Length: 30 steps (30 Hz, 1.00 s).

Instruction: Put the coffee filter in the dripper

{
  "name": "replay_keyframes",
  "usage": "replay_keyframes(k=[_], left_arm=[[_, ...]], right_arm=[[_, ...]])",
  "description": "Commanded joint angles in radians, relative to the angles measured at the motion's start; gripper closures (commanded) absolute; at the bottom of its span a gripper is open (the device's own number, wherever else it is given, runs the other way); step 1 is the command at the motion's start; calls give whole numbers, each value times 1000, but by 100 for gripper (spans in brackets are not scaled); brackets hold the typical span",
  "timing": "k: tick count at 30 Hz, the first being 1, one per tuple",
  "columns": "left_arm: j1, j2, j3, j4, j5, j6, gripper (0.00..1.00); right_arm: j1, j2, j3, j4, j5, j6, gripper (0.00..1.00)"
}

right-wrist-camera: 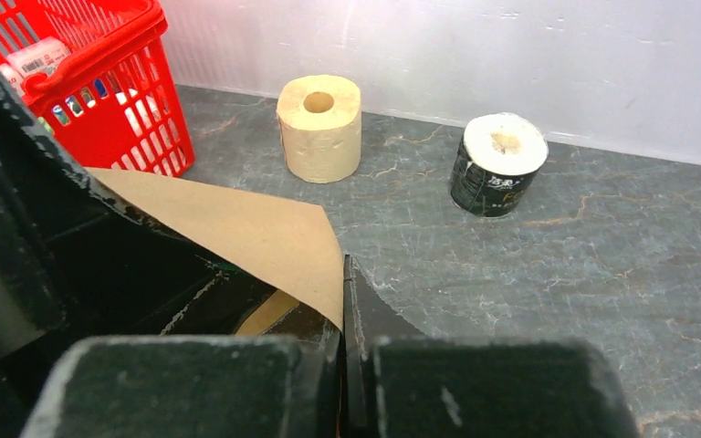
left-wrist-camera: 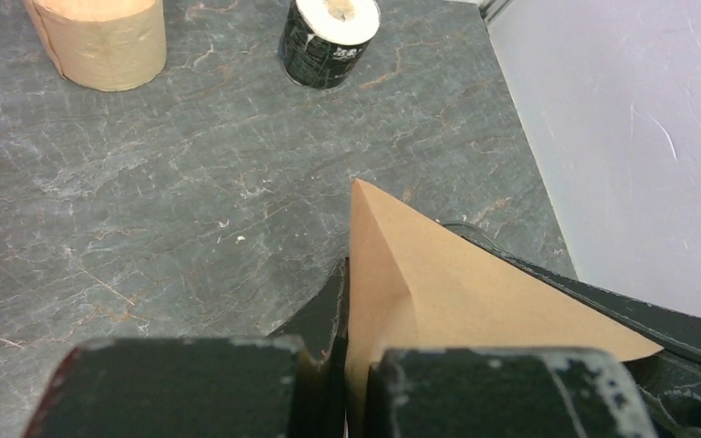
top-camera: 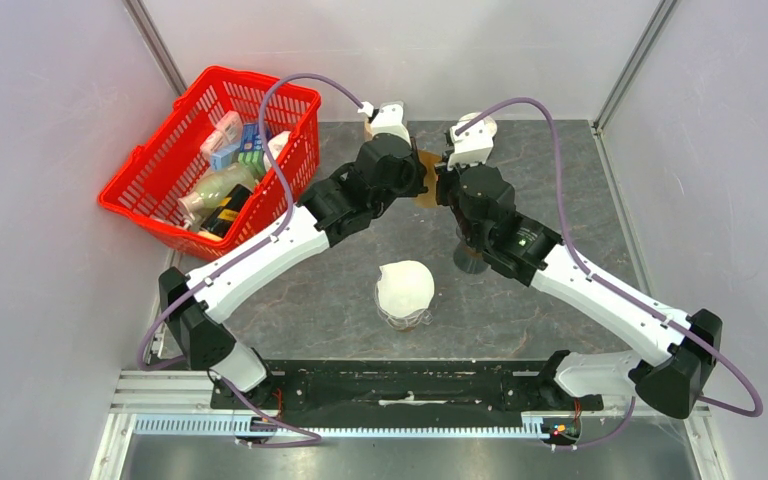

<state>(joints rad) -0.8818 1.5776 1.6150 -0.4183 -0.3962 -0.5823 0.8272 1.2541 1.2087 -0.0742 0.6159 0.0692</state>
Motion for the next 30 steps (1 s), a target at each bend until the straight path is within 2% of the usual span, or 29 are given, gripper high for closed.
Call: replay_keyframes(k=[1, 7, 10, 15, 18, 23, 25, 29, 30], left_arm=[[0, 1, 42, -63, -122, 29, 98], [0, -8, 48, -126, -194, 31, 97], [0, -10, 55, -168, -210, 18, 93], [0, -14, 60, -165, -93, 26, 87], [0, -27, 56, -142, 4, 52, 76], [0, -94, -4, -44, 222, 118, 44], [0, -130, -39, -6, 290, 139, 35], [0, -216, -103, 33, 318, 163, 18], [1, -244, -121, 46, 300, 165, 18]], right_arm=[[-1, -9, 10, 59, 147, 12, 100], [-2, -9, 28, -2, 198, 27, 100], [-1, -13, 36, -42, 219, 50, 100], [-2, -27, 40, -76, 122, 87, 100], [-2, -29, 60, -134, 63, 116, 100], [-2, -39, 95, -251, 81, 168, 100], [-2, -42, 112, -308, 90, 199, 100], [-11, -41, 180, -506, 103, 275, 100], [-27, -42, 195, -567, 74, 307, 100]])
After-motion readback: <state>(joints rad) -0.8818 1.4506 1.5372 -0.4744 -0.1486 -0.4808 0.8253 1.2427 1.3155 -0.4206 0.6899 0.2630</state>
